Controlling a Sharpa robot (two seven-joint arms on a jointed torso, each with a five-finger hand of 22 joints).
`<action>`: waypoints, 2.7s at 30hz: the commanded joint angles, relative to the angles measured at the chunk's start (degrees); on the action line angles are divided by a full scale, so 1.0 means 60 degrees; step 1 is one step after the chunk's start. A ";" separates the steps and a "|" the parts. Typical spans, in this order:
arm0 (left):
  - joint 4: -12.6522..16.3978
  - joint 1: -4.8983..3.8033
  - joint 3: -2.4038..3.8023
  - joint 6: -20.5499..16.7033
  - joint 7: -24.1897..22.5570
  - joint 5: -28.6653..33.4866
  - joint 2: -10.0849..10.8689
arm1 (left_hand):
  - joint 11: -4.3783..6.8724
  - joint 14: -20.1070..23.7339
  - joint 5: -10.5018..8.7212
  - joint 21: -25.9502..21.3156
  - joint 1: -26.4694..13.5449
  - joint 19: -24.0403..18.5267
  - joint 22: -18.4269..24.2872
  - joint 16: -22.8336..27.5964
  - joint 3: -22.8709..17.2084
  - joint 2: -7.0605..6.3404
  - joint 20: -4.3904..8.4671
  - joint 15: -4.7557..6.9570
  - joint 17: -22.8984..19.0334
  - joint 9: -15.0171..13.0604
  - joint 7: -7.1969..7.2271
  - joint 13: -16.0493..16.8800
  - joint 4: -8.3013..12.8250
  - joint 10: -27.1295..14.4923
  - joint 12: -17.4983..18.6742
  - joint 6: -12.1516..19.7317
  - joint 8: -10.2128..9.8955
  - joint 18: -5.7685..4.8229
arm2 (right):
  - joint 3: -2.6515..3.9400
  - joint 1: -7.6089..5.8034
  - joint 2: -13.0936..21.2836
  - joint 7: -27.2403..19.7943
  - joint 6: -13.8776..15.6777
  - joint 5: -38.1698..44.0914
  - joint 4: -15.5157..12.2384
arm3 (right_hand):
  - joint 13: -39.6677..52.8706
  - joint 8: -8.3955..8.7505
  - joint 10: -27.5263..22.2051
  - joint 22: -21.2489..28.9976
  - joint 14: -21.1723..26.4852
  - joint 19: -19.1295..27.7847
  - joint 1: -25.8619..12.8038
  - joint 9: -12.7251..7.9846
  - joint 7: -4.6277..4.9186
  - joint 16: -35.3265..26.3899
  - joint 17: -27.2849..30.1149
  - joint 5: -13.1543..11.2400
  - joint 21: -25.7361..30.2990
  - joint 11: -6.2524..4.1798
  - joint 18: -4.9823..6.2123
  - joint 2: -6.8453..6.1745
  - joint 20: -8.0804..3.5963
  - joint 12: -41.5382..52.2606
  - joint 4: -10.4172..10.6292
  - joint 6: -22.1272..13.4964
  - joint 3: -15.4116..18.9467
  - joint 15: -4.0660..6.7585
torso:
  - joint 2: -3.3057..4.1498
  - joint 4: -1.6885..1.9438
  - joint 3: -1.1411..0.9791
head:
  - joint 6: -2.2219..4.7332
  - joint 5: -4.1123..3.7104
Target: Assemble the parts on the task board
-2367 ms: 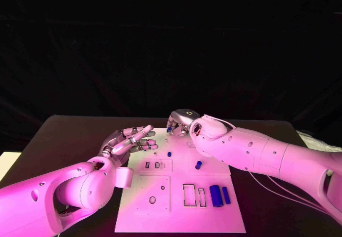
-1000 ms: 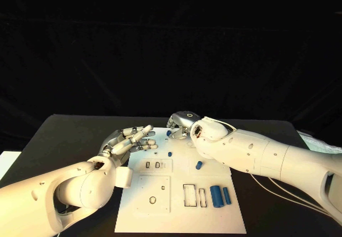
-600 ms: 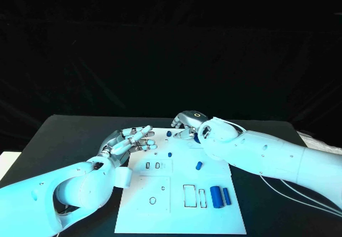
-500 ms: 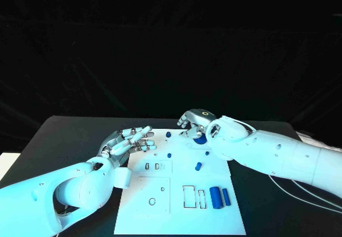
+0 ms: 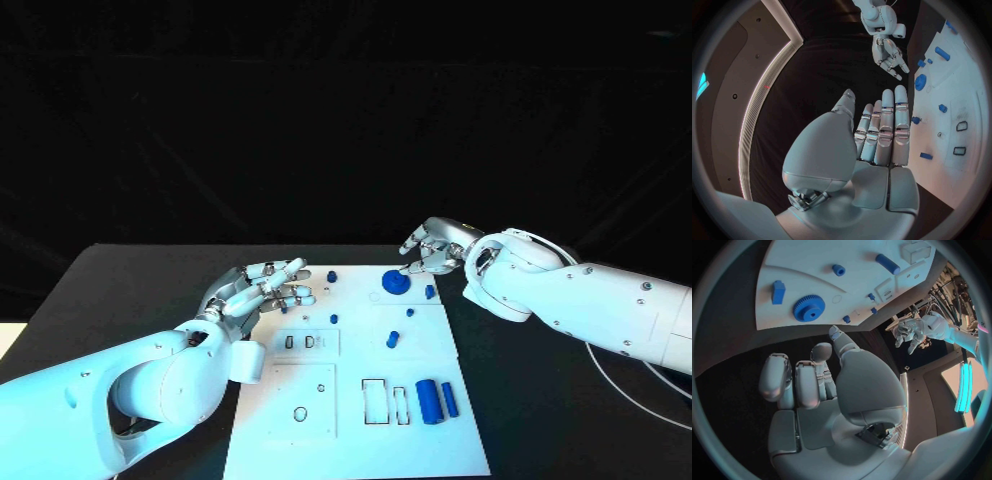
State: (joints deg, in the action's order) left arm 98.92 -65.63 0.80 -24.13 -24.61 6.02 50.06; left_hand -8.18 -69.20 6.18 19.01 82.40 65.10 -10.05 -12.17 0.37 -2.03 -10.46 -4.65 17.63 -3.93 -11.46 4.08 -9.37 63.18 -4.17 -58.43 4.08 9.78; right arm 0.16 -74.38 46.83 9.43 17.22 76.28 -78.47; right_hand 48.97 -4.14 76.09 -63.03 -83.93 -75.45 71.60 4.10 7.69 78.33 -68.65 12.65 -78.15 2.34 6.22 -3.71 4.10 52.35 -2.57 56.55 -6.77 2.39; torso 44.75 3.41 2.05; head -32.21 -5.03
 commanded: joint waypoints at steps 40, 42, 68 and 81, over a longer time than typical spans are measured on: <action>-0.0019 -0.0010 0.0007 0.0236 0.0009 -0.0077 -0.0052 | -0.0016 0.0081 -0.0015 0.0026 0.0049 -0.0072 -0.0010 0.0043 -0.0007 0.0043 0.0018 -0.0017 0.0027 0.0011 -0.0005 0.0007 0.0086 -0.0052 0.0062 0.0055 -0.0046 0.0056 | -0.0011 0.0379 -0.1144 0.1201 -0.0977 0.0975 0.1057 | 0.2194 -0.0136 0.0192 -0.0846 -0.0607 -0.0363 0.0321 0.0037 0.0024 0.0748 -0.1214 0.0216 -0.0500 0.0055 -0.0278 0.0194 0.0111 0.1680 0.0225 0.0042 0.0423 -0.0147 | -0.0003 0.0003 0.0020 | -0.0175 0.0052; -0.0021 -0.0010 0.0007 0.0238 0.0022 -0.0077 -0.0051 | -0.0016 0.0081 -0.0015 0.0026 0.0049 -0.0072 -0.0010 0.0043 -0.0007 0.0043 0.0018 -0.0017 0.0027 0.0011 -0.0005 0.0007 0.0086 -0.0052 0.0062 0.0055 -0.0046 0.0056 | -0.0011 0.0382 -0.1148 0.1212 -0.1012 0.1063 0.1059 | 0.2406 -0.0184 0.0273 -0.0929 -0.0618 -0.0401 0.0379 0.0050 0.0001 0.0794 -0.1293 0.0199 -0.0544 0.0035 -0.0292 0.0237 0.0101 0.1869 0.0212 0.0148 0.0406 -0.0132 | -0.0008 -0.0011 0.0020 | -0.0173 0.0066; -0.0017 -0.0010 0.0007 0.0250 0.0053 -0.0078 -0.0044 | -0.0016 0.0088 -0.0016 0.0027 0.0050 -0.0084 -0.0014 0.0053 -0.0011 0.0054 0.0015 -0.0019 0.0048 0.0010 -0.0004 0.0007 0.0099 -0.0058 0.0061 0.0058 -0.0045 0.0057 | -0.0012 0.0463 -0.1173 0.1075 -0.0786 0.1121 0.0949 | 0.3185 -0.0367 0.0537 -0.1320 -0.0655 -0.0571 0.0762 0.0083 -0.0120 0.0969 -0.1602 -0.0067 -0.0748 -0.0072 -0.0361 0.0687 0.0044 0.2487 0.0029 0.0738 -0.0101 -0.0054 | -0.0011 -0.0009 0.0018 | -0.0204 0.0062; -0.0043 -0.0009 0.0007 0.0256 0.0031 -0.0080 -0.0059 | -0.0015 0.0089 -0.0015 0.0028 0.0054 -0.0087 -0.0016 0.0056 -0.0014 0.0059 0.0015 -0.0018 0.0055 0.0010 -0.0002 0.0007 0.0105 -0.0059 0.0061 0.0060 -0.0045 0.0058 | 0.0004 0.0426 -0.1351 0.0916 0.0966 0.1895 -0.0095 | 0.3281 -0.0321 0.0582 -0.1462 -0.0651 -0.0642 0.0630 0.0054 -0.0163 0.0976 -0.1615 -0.0074 -0.0826 -0.0114 -0.0388 0.0829 -0.0008 0.2485 0.0082 0.0856 -0.0506 -0.0010 | 0.0000 0.0027 0.0020 | -0.0155 0.0155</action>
State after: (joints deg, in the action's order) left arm 98.63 -65.63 0.80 -23.73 -24.00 5.88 49.84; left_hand -8.18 -69.02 6.18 19.01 82.40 64.90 -10.07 -12.18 0.38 -2.03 -10.25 -4.83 17.91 -3.93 -11.45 4.08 -9.07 63.18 -4.17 -58.44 4.10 9.79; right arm 0.18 -71.83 39.05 15.53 19.84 84.96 -78.43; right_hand 68.72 -6.04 79.31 -71.76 -83.92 -79.01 75.51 4.25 7.17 83.88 -74.91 11.83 -82.97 1.59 4.82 0.67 4.00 67.35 -2.21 60.65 -9.28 1.95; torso 44.66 3.50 2.23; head -33.17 -4.26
